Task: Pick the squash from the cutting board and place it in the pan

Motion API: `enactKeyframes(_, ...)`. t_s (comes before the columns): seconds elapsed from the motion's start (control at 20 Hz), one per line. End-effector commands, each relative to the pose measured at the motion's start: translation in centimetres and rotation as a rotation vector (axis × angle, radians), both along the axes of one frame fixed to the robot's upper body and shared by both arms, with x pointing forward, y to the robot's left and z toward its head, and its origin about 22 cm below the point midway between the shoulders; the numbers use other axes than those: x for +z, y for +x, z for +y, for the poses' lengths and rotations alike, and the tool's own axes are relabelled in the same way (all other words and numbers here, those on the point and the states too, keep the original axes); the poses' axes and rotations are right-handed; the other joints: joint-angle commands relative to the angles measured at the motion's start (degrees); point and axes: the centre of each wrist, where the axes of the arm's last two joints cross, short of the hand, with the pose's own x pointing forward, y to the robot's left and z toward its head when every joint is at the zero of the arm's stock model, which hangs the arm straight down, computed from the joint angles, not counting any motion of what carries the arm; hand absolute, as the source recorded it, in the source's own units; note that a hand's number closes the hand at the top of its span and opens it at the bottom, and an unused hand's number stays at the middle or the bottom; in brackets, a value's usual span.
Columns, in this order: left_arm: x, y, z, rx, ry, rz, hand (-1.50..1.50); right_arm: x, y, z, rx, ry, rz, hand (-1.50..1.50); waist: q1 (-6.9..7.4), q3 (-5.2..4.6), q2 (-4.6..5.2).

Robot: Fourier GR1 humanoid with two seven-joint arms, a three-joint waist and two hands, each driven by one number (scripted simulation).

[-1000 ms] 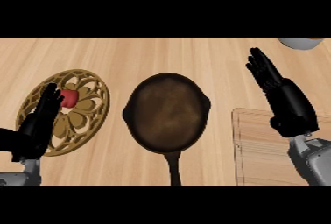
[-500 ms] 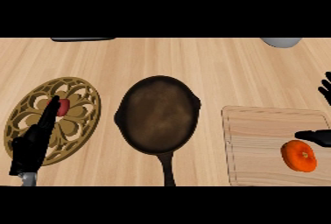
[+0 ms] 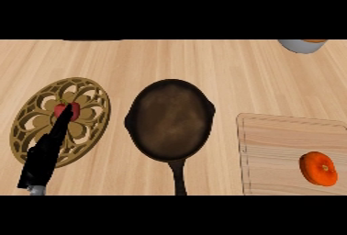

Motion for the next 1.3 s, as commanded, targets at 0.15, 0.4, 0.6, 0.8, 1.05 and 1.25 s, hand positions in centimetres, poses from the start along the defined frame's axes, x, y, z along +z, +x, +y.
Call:
enactKeyframes(0.15,-1.1,-0.1,-1.6,-0.021,0.01,0.025,0.0,4.1,2.3,0.3,0.231,-0.119,0.155,-1.5,1.33,-0.27,0.33)
enactKeyframes(0.4,-0.2,0.5,-0.3,-0.003,0.02,0.05,0.0,4.4,3.5,4.2,0.348,-0.145,0.225,-1.5,0.65,-0.31,0.12)
enactKeyframes(0.6,0.7,0.5,-1.4,-0.018,-0.009,0.036,0.0,5.5,5.9,5.7,0.306,-0.208,0.281,-1.5,1.3,-0.28,0.24)
enactKeyframes(0.8,-0.3,-0.1,0.7,-0.008,0.015,0.036,0.0,6.4,5.7,8.1,0.356,-0.259,0.379,-1.5,0.75,-0.33,0.07)
enactKeyframes(1.05,0.1,0.2,-1.4,-0.005,0.009,0.019,0.0,5.3,6.7,10.4,0.401,-0.35,0.46,-1.5,0.91,-0.3,0.11)
enactKeyframes(1.25,-0.9,-0.7,-0.5,-0.013,-0.008,0.047,0.0,3.9,6.9,12.6,0.429,-0.455,0.547,-1.5,1.13,-0.31,0.16)
